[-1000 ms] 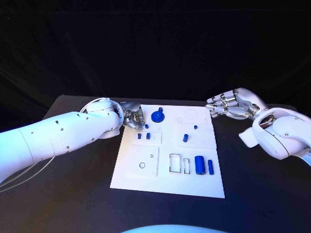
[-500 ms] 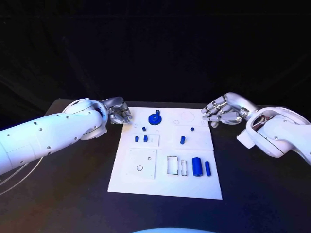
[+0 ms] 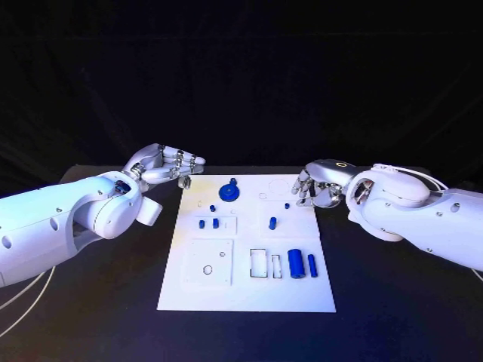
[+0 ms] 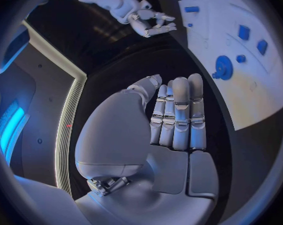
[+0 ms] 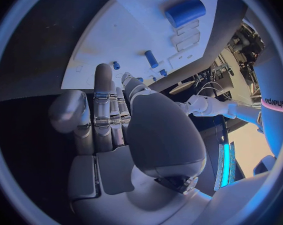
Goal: Assemble the parts on the task board
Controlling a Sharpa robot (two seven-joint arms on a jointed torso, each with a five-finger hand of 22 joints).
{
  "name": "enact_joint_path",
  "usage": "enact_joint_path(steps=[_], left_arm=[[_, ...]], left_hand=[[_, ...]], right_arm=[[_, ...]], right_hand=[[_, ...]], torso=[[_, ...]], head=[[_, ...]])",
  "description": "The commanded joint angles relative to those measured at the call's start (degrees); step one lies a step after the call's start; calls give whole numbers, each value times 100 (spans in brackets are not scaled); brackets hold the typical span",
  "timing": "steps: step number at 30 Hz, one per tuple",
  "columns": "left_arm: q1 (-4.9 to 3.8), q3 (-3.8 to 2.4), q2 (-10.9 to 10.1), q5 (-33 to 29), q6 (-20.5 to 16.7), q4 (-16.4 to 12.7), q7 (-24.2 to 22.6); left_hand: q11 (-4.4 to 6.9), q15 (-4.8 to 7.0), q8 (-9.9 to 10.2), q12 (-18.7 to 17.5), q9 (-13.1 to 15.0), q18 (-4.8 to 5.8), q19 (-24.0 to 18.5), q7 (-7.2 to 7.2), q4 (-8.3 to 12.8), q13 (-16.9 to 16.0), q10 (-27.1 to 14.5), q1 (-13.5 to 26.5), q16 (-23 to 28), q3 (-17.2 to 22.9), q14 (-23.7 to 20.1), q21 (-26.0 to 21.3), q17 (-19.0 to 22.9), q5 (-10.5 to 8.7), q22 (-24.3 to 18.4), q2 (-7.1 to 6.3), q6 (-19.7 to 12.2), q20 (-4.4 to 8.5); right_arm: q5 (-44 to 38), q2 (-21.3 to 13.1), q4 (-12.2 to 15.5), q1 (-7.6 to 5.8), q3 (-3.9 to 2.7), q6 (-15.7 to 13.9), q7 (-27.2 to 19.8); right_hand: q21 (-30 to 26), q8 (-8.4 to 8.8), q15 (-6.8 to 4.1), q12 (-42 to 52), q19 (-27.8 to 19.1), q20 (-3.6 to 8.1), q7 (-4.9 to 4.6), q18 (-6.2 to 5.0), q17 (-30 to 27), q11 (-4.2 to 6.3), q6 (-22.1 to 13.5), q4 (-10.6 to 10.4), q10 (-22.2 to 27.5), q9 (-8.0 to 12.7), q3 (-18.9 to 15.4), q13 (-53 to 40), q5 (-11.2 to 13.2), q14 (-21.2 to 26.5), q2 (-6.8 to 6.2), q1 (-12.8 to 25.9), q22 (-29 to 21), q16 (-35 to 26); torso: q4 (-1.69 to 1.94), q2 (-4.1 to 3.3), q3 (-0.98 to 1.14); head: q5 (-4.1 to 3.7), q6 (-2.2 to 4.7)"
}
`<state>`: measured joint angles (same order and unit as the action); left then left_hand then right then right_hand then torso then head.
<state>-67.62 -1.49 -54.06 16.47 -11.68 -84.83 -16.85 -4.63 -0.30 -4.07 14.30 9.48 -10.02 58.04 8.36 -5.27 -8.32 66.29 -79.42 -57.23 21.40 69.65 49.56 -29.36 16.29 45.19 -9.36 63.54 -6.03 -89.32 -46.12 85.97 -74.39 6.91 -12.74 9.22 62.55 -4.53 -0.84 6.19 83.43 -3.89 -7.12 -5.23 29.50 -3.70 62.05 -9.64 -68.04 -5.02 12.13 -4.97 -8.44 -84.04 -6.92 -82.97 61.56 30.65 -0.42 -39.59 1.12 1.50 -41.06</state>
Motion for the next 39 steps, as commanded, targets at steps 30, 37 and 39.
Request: enact_joint_path(steps=[30,37,39], left_arm=[[18,34,-91,-1828,33,-505,-823],[18,34,-90,-1811,42,-516,-802],[18,34,-90,-1799,48,-519,-794]], left_hand=[[3,-14,9,-5,-18,-54,19,29,105,-3,6,-38,-7,-95,-8,-93,42,-6,-60,104,-63,6],[-4,-17,13,-5,-21,-54,28,40,122,-2,-5,-50,-9,-102,-9,-100,47,-4,-66,113,-77,6],[-11,-21,18,-7,-25,-53,33,50,130,-1,-17,-54,-10,-107,-11,-105,51,-3,-70,118,-92,5]], right_arm=[[-1203,646,-490,270,24,285,417],[-1200,728,-595,301,23,236,385],[-1191,751,-629,313,23,234,376]], right_hand=[[1491,57,66,-162,8,-142,-106,215,1991,-98,77,89,86,-54,813,-35,-315,-62,-262,74,1620,1825],[1544,57,63,-164,21,-146,-105,224,2059,-98,91,102,75,-58,864,-33,-333,-62,-241,80,1676,1894],[1572,54,61,-162,26,-148,-101,228,2097,-96,106,111,60,-63,904,-34,-339,-59,-219,84,1707,1932]], torso=[[0,-23,1],[1,-21,2],[2,-21,2]], head=[[45,-109],[46,-113],[44,-112]])
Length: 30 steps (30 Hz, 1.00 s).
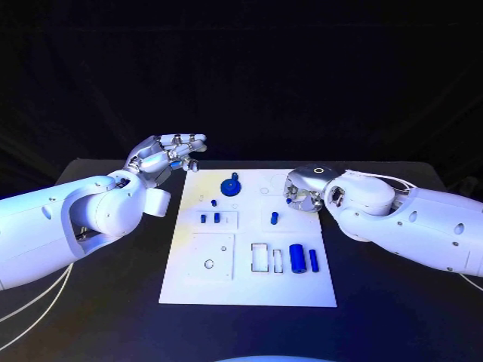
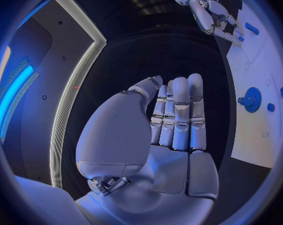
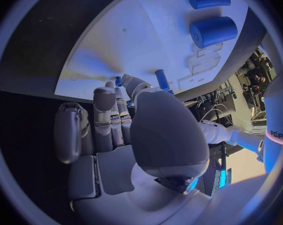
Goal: Assemble the parts on the task board
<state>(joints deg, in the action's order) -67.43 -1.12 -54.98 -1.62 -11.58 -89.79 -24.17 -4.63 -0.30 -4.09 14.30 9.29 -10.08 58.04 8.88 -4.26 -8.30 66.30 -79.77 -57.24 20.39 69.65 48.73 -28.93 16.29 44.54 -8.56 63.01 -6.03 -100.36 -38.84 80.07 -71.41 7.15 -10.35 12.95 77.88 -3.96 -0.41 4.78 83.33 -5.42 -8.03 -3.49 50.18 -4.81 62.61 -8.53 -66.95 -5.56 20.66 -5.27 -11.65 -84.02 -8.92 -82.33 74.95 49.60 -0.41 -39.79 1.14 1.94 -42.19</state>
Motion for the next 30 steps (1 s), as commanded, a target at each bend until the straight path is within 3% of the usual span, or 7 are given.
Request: enact_joint_path(steps=[1,15,25,30], left_arm=[[-1,-2,3,14,42,-24,-59],[-1,-2,12,42,69,-27,-6],[-1,-2,20,45,-32,-13,-42],[-1,-2,22,45,-36,-8,-35]], left_hand=[[-11,-21,20,-7,-6,-48,32,-2,28,-3,-17,-19,-10,-5,-11,-22,7,-3,-5,38,-40,5],[-33,-38,27,-11,-16,-44,45,24,45,1,-53,-16,-11,-25,-24,-44,21,-3,-21,67,-81,-4],[-48,-52,38,-2,-29,-43,54,45,41,-1,-66,22,-15,-68,-30,-66,32,-23,-36,65,-136,-15],[-48,-52,38,-2,-29,-43,54,45,41,-1,-66,22,-15,-68,-30,-66,32,-23,-36,65,-136,-15]], right_arm=[[-83,33,-53,20,0,-6,-2],[62,138,-187,110,-1,52,-110],[169,154,-180,123,-1,27,-137],[170,144,-190,125,-1,13,-73]], right_hand=[[42,-4,18,-21,36,4,-10,54,36,15,52,2,-52,-9,60,-4,-18,-60,-16,20,373,45],[314,-67,-36,26,141,18,45,110,349,85,246,146,-261,-69,317,-41,-16,-77,129,-8,655,369],[433,-74,-54,9,193,29,68,137,517,106,305,208,-332,-97,373,-66,107,-94,147,55,777,546],[531,-114,-81,16,243,48,90,159,614,138,399,334,-423,-133,471,-92,103,-103,251,-33,873,649]], torso=[[0,2,-2],[-1,1,-1],[-5,3,-2],[1,5,-1]], head=[[-2,1],[10,-10],[8,-15],[14,-25]])
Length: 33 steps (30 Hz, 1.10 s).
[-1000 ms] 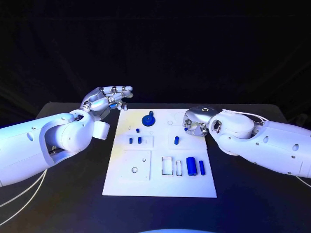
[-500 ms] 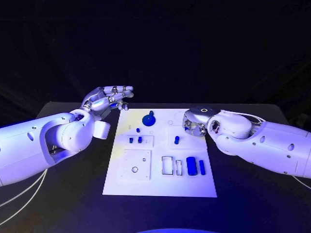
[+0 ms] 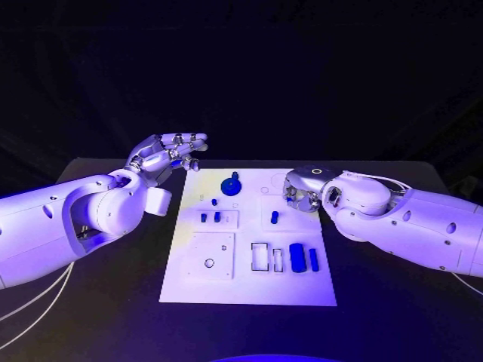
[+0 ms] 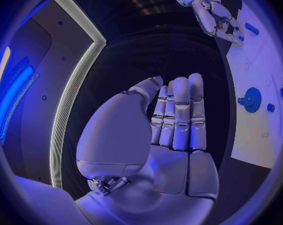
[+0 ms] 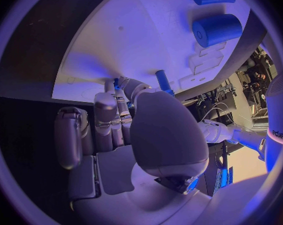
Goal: Assemble the parts on the task board
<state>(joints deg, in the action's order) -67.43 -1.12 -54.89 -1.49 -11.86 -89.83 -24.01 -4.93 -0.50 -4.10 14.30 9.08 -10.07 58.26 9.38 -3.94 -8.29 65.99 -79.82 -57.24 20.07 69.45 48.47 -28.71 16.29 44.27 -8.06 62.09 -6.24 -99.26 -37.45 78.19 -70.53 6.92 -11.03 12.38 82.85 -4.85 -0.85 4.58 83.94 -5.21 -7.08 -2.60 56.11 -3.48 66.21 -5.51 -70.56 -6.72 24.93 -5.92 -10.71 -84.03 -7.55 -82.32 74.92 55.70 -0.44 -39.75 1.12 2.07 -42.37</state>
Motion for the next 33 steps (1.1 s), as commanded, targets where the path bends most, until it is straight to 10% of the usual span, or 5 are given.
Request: enact_joint_path(steps=[1,19,33], left_arm=[[-2,-2,14,31,-7,-3,-49],[-1,-2,30,31,8,60,81],[0,-1,67,101,-25,25,98]], left_hand=[[-18,-33,39,-1,-9,-44,33,-4,12,-2,-37,26,-15,-39,-11,-42,11,-24,-10,16,-48,5],[-38,-46,39,-1,-20,-44,44,20,10,0,-73,41,-16,-55,-21,-67,24,-20,-28,52,-90,-5],[-44,-52,39,-1,-24,-44,48,26,7,0,-89,48,-16,-61,-25,-76,29,-17,-34,65,-107,-9]], right_arm=[[60,3,-3,38,21,72,-7],[386,-284,291,21,-29,-721,-206],[516,-603,1347,-59,-104,-935,-301]], right_hand=[[44,-28,-39,33,187,29,-6,73,29,6,47,47,-69,-22,58,-30,8,-102,130,-42,885,47],[77,-24,-34,-28,196,35,-24,80,73,-3,70,140,-108,-54,141,-45,45,-94,185,11,924,95],[101,-21,-33,-40,209,32,-26,86,107,-2,75,166,-118,-62,152,-50,21,-98,169,28,948,131]], torso=[[5,0,0],[-4,5,-1],[-4,-1,2]], head=[[2,-7],[18,17],[58,28]])
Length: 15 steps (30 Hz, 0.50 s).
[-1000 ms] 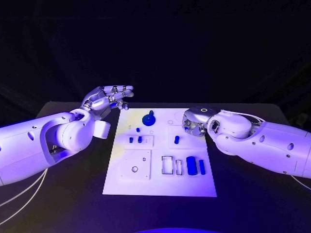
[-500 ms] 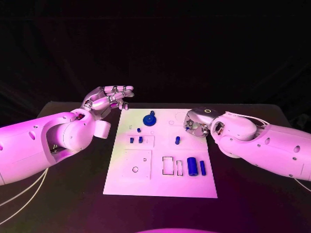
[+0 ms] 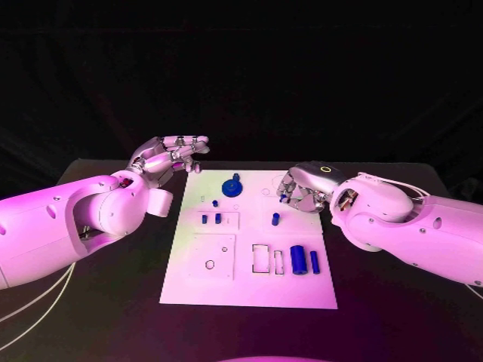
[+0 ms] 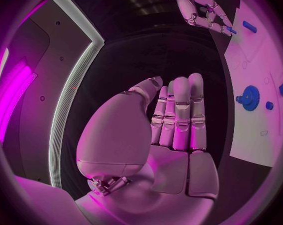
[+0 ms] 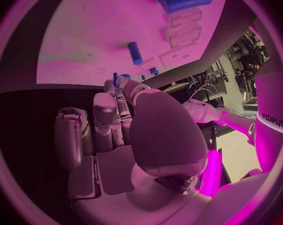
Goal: Assemble the parts on the task board
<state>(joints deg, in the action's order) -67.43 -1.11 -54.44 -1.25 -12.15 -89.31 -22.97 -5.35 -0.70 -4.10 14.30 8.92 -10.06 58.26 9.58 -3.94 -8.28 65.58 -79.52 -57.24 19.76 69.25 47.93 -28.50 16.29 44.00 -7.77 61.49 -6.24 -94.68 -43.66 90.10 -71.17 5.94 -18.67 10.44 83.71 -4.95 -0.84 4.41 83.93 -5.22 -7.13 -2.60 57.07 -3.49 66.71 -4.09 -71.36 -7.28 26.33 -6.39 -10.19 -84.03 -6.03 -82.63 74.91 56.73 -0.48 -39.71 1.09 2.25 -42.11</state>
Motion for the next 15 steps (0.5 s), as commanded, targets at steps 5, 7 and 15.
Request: enact_joint_path(steps=[5,7,15], left_arm=[[1,-1,54,84,-4,-37,-20],[1,-1,69,85,-4,-37,-24],[2,0,121,87,4,-42,-22]], left_hand=[[-3,-31,39,-1,-9,-44,48,6,8,0,-48,18,-17,-30,-5,-22,8,-17,-8,35,-47,-9],[-3,-31,39,-1,-9,-44,48,6,8,0,-48,18,-17,-30,-5,-22,8,-17,-8,35,-47,-9],[-3,-33,37,1,-9,-45,49,8,9,0,-51,16,-17,-30,-7,-25,10,-15,-10,42,-51,-11]], right_arm=[[70,161,435,65,-8,-158,-160],[70,275,481,103,-8,-115,-176],[-29,758,378,295,12,62,-228]], right_hand=[[15,-8,-34,-28,209,33,-22,85,18,-1,23,32,-40,-7,18,-4,-42,-99,16,62,950,36],[8,-3,-32,-35,204,32,-27,83,18,-4,17,40,-35,-7,22,-4,-52,-99,11,67,944,37],[8,4,-30,-44,203,31,-31,83,21,-8,10,51,-30,-8,30,-4,-64,-98,8,73,945,41]], torso=[[2,-1,-1],[2,-2,-2],[11,-10,-4]], head=[[133,-19],[176,-23],[266,-54]])
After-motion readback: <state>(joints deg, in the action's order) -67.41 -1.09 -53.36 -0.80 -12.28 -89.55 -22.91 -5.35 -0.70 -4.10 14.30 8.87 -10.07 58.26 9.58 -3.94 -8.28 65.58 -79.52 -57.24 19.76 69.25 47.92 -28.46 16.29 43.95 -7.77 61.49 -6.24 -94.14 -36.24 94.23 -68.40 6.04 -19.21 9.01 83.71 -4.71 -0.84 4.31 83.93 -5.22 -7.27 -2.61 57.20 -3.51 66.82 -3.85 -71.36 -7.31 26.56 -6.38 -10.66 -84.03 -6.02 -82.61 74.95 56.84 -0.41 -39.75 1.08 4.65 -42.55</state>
